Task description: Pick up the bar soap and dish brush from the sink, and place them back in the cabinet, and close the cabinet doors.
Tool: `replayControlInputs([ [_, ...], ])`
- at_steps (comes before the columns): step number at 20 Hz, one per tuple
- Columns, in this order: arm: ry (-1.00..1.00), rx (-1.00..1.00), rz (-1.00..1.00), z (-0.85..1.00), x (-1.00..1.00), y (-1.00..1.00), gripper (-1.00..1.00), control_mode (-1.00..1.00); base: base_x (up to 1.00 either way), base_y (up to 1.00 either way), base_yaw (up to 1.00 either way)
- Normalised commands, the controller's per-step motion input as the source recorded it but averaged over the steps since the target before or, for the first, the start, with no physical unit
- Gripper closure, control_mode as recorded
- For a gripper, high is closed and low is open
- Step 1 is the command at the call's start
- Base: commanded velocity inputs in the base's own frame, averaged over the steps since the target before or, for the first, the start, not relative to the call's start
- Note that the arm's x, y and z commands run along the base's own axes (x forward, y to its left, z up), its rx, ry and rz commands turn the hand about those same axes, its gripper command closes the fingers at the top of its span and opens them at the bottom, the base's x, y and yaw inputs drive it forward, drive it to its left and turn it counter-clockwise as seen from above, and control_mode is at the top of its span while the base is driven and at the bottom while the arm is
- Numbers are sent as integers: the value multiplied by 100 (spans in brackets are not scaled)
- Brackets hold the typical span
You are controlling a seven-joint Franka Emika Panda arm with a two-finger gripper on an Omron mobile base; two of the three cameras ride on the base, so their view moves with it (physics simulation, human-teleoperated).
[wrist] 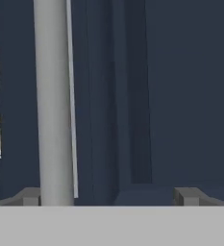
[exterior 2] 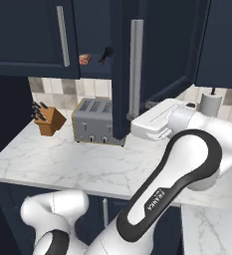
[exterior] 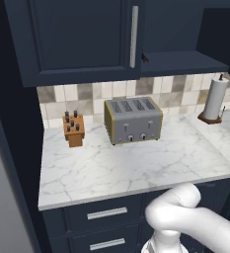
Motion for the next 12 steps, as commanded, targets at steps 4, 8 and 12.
replayControlInputs([
  [4, 0, 0, 0, 0, 38, 46, -100, -100, 0, 0, 0],
  [8, 0, 0, 0, 0, 38, 46, -100, -100, 0, 0, 0],
  [12, 0, 0, 0, 0, 36, 45, -100, -100, 0, 0, 0],
])
